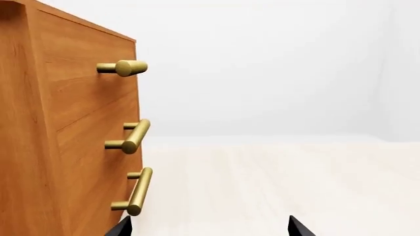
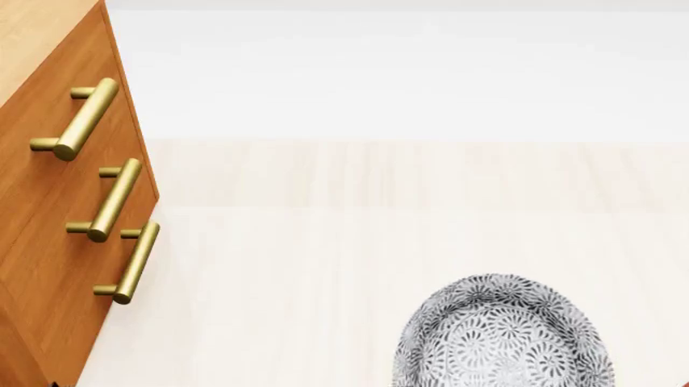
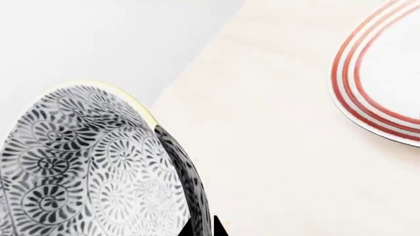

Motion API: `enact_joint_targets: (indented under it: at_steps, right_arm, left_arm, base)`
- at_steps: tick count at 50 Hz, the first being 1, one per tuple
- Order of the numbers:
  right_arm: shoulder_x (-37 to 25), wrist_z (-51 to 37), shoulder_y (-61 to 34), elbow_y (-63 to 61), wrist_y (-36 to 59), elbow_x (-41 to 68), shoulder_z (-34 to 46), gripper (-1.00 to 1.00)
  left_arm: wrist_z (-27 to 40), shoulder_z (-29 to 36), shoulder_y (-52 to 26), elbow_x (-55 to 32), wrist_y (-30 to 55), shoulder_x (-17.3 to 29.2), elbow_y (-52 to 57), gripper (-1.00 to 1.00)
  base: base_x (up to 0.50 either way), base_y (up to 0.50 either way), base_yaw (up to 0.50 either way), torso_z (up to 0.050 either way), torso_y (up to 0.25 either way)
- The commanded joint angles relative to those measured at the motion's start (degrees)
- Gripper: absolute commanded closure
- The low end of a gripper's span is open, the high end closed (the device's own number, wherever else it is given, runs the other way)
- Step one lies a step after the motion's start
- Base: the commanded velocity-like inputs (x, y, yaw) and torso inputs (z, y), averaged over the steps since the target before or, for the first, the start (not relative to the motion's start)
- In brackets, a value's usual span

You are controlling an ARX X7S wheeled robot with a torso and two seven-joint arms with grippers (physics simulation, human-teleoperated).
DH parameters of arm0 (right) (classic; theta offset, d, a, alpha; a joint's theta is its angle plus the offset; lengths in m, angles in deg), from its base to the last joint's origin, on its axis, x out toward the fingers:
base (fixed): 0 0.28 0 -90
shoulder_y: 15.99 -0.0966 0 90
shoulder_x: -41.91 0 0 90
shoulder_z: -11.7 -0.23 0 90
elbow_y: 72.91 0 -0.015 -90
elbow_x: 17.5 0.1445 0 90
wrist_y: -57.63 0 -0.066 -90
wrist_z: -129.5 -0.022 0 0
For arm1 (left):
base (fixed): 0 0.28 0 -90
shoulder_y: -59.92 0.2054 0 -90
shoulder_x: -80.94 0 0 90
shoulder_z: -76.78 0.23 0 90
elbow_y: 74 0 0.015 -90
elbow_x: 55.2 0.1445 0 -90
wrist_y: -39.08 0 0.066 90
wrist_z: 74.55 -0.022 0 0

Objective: Put the bowl on top of the cabinet.

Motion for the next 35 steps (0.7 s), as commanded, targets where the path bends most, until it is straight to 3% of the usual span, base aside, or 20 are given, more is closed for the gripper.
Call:
enact_joint_targets:
  at_steps: [1,11,35]
  right_arm:
    - [-0.24,-4.41,-3.96,-4.69,3.54,-7.13,1.63,1.00]
    - [-1.35,-10.01,-9.67,-6.35,8.63,-8.67,4.50,1.00]
    - [-2.01,-13.31,-16.15,-8.24,13.74,-13.79,9.72,1.00]
  left_arm:
    - [-0.30,-2.22,3.50,0.95,-2.08,0.83,4.14,-1.00]
    - [0.04,-2.23,4.58,1.26,-2.17,1.82,7.18,-1.00]
    - [3.39,1.24,-2.81,7.44,18.00,2.60,21.73,-1.00]
  base:
    - [0.00,0.00,0.00,0.000,0.000]
    - [0.00,0.00,0.00,0.000,0.000]
    - [0.00,0.00,0.00,0.000,0.000]
